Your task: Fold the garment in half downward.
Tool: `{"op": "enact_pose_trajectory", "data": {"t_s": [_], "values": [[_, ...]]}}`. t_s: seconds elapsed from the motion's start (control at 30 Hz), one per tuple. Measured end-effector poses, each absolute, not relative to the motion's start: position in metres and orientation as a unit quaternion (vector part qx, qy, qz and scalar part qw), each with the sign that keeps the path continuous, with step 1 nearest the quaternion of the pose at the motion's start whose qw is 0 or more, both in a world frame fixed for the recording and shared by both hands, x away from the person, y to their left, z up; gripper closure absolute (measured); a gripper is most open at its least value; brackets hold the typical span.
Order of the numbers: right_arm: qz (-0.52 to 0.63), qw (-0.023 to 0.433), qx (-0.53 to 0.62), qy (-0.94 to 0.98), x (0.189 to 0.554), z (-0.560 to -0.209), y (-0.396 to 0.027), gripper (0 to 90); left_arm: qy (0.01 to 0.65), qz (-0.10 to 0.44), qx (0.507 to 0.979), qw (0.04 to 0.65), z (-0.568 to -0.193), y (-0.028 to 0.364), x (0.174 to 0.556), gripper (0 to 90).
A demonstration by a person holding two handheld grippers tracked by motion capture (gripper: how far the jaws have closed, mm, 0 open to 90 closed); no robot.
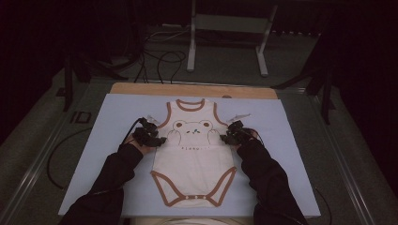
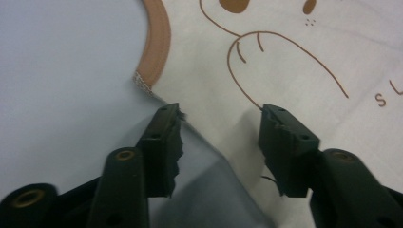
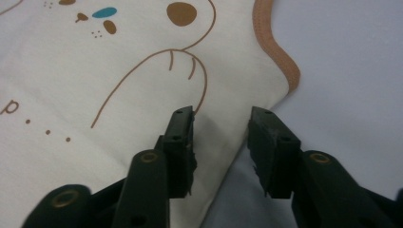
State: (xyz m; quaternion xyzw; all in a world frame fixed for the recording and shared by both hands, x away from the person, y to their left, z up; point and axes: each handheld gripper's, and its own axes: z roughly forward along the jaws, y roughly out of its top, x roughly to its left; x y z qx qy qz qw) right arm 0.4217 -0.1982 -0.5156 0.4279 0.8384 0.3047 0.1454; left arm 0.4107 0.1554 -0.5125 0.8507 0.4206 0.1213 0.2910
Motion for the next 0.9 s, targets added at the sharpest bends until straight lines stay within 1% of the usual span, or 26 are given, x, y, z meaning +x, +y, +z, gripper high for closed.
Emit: {"op": "enact_pose_trajectory", "data": {"t_s": [0.1, 0.17, 0.2, 0.23, 0.3, 0.33, 0.37, 0.4, 0.43, 0.47, 0.5, 0.67, 0.9], "values": [[0.304, 0.140, 0.428, 0.840, 0.421, -0.515, -0.198, 70.8, 0.417, 0.118, 0.853, 0.291, -0.512, 0.153, 0.411, 56.0], [0.303, 0.139, 0.428, 0.840, 0.421, -0.514, -0.197, 72.6, 0.414, 0.120, 0.854, 0.290, -0.512, 0.151, 0.410, 60.4], [0.301, 0.138, 0.427, 0.841, 0.421, -0.514, -0.197, 74.2, 0.409, 0.118, 0.857, 0.289, -0.512, 0.150, 0.410, 60.4], [0.300, 0.136, 0.426, 0.843, 0.421, -0.514, -0.196, 75.9, 0.406, 0.114, 0.859, 0.291, -0.511, 0.149, 0.409, 65.2], [0.298, 0.133, 0.426, 0.844, 0.422, -0.513, -0.194, 81.3, 0.403, 0.111, 0.861, 0.289, -0.511, 0.147, 0.410, 71.1], [0.298, 0.133, 0.426, 0.844, 0.422, -0.513, -0.194, 81.3, 0.405, 0.109, 0.861, 0.289, -0.511, 0.146, 0.410, 71.1], [0.297, 0.130, 0.426, 0.845, 0.421, -0.513, -0.194, 83.9, 0.403, 0.107, 0.862, 0.289, -0.510, 0.146, 0.411, 72.6], [0.296, 0.125, 0.424, 0.847, 0.421, -0.512, -0.192, 87.9, 0.401, 0.104, 0.863, 0.290, -0.510, 0.146, 0.411, 79.1], [0.296, 0.125, 0.424, 0.847, 0.421, -0.512, -0.192, 87.9, 0.401, 0.093, 0.862, 0.297, -0.511, 0.146, 0.411, 79.1], [0.293, 0.127, 0.424, 0.847, 0.421, -0.512, -0.191, 88.4, 0.401, 0.084, 0.860, 0.303, -0.511, 0.146, 0.412, 84.8], [0.290, 0.129, 0.424, 0.848, 0.421, -0.512, -0.190, 88.8, 0.399, 0.083, 0.861, 0.305, -0.511, 0.146, 0.412, 87.1], [0.294, 0.116, 0.443, 0.839, 0.421, -0.510, -0.192, 89.5, 0.390, 0.087, 0.866, 0.301, -0.509, 0.146, 0.411, 88.9], [0.305, 0.124, 0.435, 0.838, 0.418, -0.501, -0.196, 89.6, 0.385, 0.095, 0.866, 0.305, -0.502, 0.148, 0.411, 89.0]]}}
